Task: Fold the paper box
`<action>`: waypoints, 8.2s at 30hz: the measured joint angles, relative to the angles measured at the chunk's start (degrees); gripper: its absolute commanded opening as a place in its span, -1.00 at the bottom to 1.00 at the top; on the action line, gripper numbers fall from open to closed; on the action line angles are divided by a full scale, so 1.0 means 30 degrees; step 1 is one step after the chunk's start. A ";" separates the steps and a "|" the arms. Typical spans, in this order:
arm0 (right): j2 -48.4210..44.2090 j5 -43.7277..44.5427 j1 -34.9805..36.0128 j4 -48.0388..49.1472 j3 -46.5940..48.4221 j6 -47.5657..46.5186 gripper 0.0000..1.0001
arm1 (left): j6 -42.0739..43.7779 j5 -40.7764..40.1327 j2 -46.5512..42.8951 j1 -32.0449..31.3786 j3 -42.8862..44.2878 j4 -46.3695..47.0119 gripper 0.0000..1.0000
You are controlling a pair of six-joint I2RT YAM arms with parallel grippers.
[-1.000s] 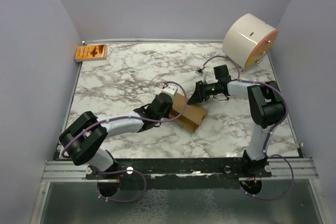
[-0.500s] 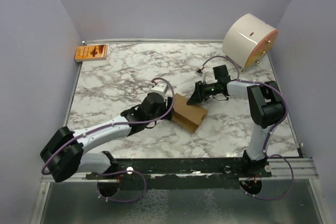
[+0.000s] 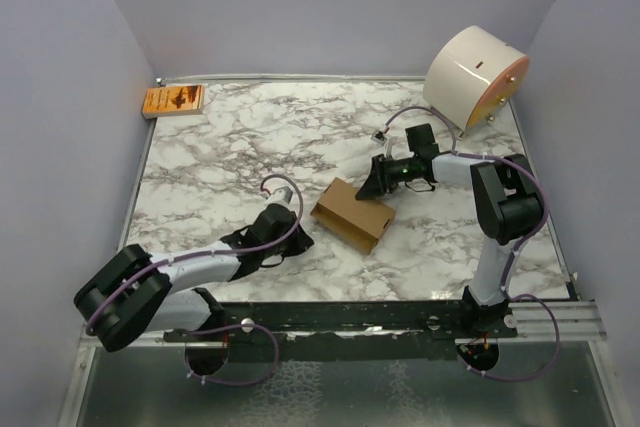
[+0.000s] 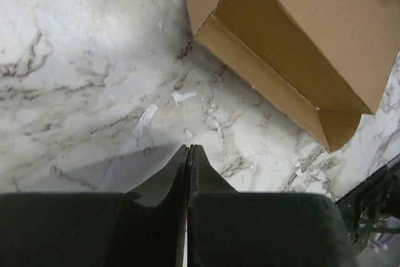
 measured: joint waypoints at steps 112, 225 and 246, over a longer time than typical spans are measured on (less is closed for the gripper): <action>-0.4087 -0.2040 -0.1464 0.2856 -0.6870 0.0823 -0.23 | -0.8641 -0.0051 0.6470 -0.4036 0.3053 0.6120 -0.76; 0.0495 -0.3096 0.0918 -0.0823 0.2200 0.1100 0.52 | -0.1355 0.2987 0.4452 0.6084 0.3759 0.2550 -0.05; -0.6681 -0.3490 0.0240 -0.5319 -0.3898 -0.8080 0.31 | -0.6353 0.1231 -0.3104 -0.2412 -0.2062 0.3359 0.35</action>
